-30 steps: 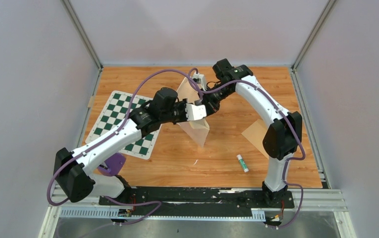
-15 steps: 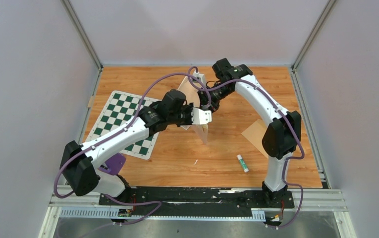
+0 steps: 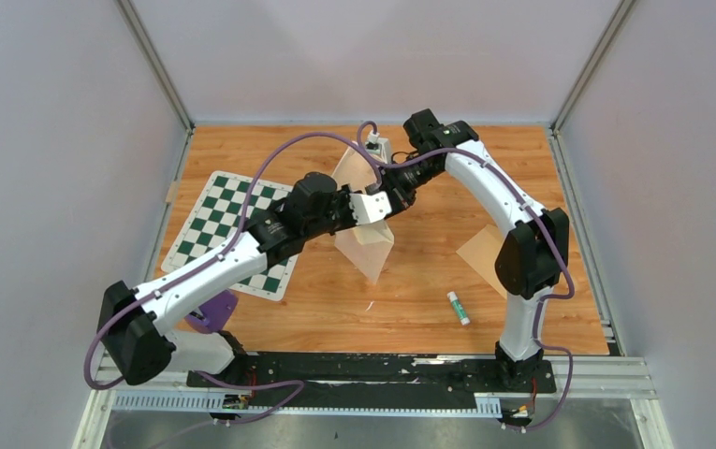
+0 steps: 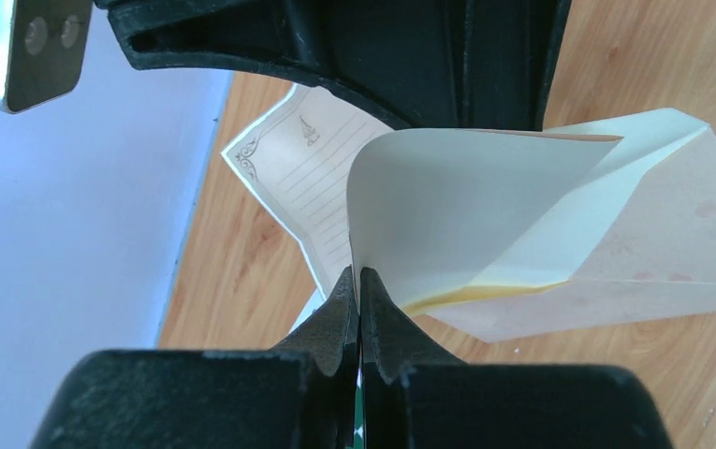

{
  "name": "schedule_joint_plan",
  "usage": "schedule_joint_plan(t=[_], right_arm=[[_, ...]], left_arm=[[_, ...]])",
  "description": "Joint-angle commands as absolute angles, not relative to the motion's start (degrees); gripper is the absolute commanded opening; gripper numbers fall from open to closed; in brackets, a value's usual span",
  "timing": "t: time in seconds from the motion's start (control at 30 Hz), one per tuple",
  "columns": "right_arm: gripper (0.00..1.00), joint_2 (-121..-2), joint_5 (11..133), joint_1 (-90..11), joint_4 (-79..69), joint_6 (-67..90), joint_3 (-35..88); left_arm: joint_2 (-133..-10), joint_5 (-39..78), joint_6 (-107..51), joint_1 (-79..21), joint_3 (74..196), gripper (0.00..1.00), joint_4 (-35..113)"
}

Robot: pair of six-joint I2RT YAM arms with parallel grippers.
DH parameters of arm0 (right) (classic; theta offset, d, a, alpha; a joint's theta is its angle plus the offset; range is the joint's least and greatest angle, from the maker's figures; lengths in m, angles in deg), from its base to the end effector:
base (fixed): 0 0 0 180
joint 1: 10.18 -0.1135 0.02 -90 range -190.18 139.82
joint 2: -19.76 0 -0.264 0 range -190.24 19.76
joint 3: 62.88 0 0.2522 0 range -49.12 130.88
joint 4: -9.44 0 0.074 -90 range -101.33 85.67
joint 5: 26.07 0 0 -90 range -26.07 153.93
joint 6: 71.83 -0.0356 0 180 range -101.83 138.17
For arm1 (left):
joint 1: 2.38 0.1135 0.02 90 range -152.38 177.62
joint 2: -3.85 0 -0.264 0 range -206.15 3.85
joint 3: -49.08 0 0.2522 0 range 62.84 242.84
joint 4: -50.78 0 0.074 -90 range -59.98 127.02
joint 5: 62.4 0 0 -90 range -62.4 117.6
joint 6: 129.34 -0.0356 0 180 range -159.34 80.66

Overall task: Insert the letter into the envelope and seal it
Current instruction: Place the letter in the envelope.

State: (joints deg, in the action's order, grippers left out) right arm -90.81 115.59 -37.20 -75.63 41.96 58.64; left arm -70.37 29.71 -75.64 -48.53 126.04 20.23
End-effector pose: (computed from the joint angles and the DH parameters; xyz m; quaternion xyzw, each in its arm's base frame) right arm 0.3318 0.2005 0.3162 -0.4368 0.7794 0.4349 0.1121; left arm 0.2067 -0.2133 0.3285 0.5571 0.6502 -0.0286 0.5158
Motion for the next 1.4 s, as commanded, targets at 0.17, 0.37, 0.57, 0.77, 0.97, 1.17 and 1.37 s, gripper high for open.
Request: schedule_joint_plan(t=[0.17, 0.37, 0.57, 0.77, 0.97, 1.17, 1.37], right_arm=[[0.00, -90.9, 119.2, -37.0, -75.2, 40.0, 60.9], [0.00, -90.9, 119.5, -37.0, -74.8, 39.1, 60.5], [0.00, -91.1, 120.8, -36.3, -74.5, 37.6, 59.5], [0.00, -90.9, 120.9, -36.3, -73.0, 33.4, 58.7], [0.00, -90.6, 120.7, -35.8, -69.3, 28.8, 57.4], [0.00, -91.9, 120.0, -34.9, -68.7, 27.2, 57.6], [0.00, -92.5, 122.4, -33.8, -67.8, 24.6, 54.7]], left_arm=[[-72.5, 28.0, -74.8, -49.3, 127.9, 0.00, 18.9], [-73.7, 32.2, -73.6, -49.8, 127.6, 0.00, 20.5], [-71.8, 32.6, -69.4, -50.0, 125.5, 0.00, 24.6], [-70.3, 36.2, -64.8, -50.0, 124.4, 0.00, 25.5], [-67.5, 31.8, -64.3, -50.0, 121.9, 0.00, 25.2], [-64.7, 28.5, -69.4, -50.0, 117.5, 0.00, 26.7], [-67.2, 30.0, -70.3, -50.0, 116.8, 0.00, 29.3]])
